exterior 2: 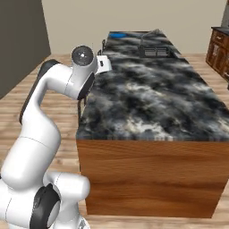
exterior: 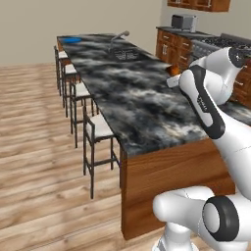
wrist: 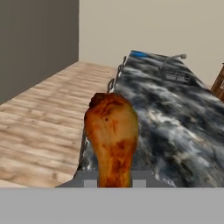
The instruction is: Take the cheese, chicken drumstick, and lemon from the fridge and place them on the plate on the dining counter to create an appetizer plate.
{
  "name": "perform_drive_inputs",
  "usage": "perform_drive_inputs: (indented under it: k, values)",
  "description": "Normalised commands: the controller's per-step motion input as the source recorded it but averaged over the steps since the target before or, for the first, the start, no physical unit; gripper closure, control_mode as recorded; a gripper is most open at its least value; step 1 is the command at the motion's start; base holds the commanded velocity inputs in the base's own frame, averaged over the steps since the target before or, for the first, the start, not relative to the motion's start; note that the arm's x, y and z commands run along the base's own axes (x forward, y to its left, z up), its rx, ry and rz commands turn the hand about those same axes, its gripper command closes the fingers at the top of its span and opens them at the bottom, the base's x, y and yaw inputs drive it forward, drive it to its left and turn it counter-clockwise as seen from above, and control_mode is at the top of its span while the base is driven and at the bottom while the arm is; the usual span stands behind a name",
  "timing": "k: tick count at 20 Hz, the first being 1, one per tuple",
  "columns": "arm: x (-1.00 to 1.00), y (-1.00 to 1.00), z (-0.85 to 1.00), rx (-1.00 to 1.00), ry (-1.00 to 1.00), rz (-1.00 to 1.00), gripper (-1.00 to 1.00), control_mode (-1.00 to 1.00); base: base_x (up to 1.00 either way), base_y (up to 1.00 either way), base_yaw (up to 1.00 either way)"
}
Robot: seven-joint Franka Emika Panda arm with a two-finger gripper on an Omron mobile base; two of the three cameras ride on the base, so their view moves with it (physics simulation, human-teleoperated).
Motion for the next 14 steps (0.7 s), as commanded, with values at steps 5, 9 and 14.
perform_drive_inputs:
  k: [5, 9, 14]
  values:
    - [0.00, 0.00, 0.00, 0.00, 0.00, 0.00, 1.00, 1.00, 0.02, 1.00, 0.13]
    - [0.00, 0.00, 0.00, 0.00, 0.00, 0.00, 1.00, 1.00, 0.29, 1.00, 0.15]
    - [0.00, 0.00, 0.00, 0.00, 0.00, 0.00, 1.00, 1.00, 0.71, 1.00, 0.14]
